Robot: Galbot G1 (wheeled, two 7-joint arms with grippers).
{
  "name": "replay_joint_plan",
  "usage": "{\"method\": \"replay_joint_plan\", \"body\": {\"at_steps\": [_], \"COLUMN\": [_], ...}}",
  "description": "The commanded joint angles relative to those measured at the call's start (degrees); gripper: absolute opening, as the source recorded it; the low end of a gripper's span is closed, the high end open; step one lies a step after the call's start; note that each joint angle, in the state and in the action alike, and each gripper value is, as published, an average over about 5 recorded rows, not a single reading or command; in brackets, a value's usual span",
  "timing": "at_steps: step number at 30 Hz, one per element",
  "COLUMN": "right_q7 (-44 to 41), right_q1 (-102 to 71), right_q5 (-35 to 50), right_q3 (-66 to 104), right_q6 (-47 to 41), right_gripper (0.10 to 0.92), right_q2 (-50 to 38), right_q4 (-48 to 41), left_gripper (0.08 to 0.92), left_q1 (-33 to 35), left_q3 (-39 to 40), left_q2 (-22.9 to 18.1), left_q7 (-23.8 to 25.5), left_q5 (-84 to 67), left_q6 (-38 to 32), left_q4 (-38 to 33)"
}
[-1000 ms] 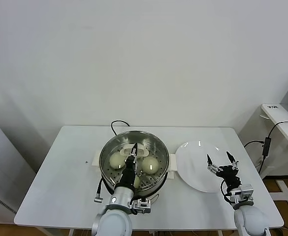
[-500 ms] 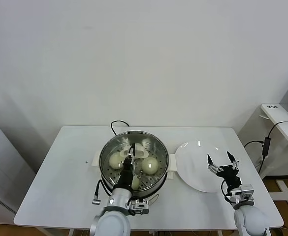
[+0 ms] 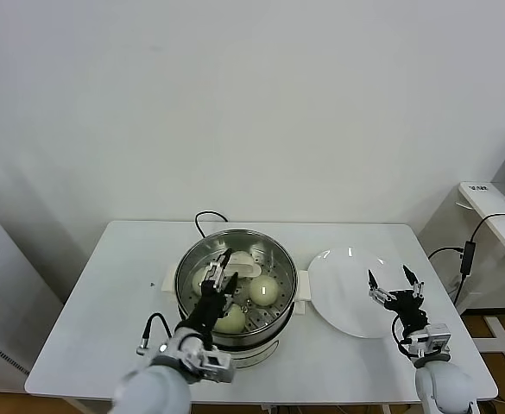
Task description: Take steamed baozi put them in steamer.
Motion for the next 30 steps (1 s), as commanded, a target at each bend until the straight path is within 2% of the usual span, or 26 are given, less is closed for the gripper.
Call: {"method": "replay_joint_plan", "body": {"at_steps": [1,4,7,11,14,20,25,30], "right_q7": [-0.5,0.24,1.96,4.63,5.56,5.21,2.6,3.5], "right_q1": [0.4,1.0,1.39,1.4,1.11,0.19,-1.07,-1.9], "right_q5": [0.88,1.65,1.75,1.62,1.58,3.29,3.12,4.6], "right_q3": [-0.04,-0.52,-0.85,-1.05,-0.73,-0.15,1.3,0.68], "right_q6": [0.01,-0.47,-0.55,-0.42,-0.71,-2.0,-4.17,-7.54], "right_gripper": [0.823,0.823,0.823,0.823,0.823,0.823,0.823,0.823], "right_q2": [-0.3,-0.53,-0.89,-1.24,-1.22,-1.1,-0.92,-1.53], "right_q4": [0.2,0.21,0.18,0.44,0.9,1.69,2.98,4.45], "left_gripper": [0.707,0.782,0.816,0.822,0.823,0.823,0.823,0.823], "left_q1": [-1.09,-0.4,0.33,1.16,1.74,1.78,2.59,3.9], "left_q3": [-19.37,-25.61,-30.36,-33.58,-34.43,-34.96,-33.69,-32.42], "left_q2": [3.24,1.39,-0.47,-2.58,-3.08,-1.28,1.09,2.41], "left_q7": [1.42,-1.97,-6.76,-13.68,-16.71,-18.82,-18.16,-17.62], "left_q5": [-73.29,-87.08,-93.43,-90.19,-85.28,-82.6,-84.08,-85.1], "left_q6": [-17.5,-19.31,-19.6,-19.6,-19.77,-18.72,-17.81,-17.03], "left_q4": [-5.56,-3.58,-0.58,5.61,10.96,23.14,27.07,28.2]}}
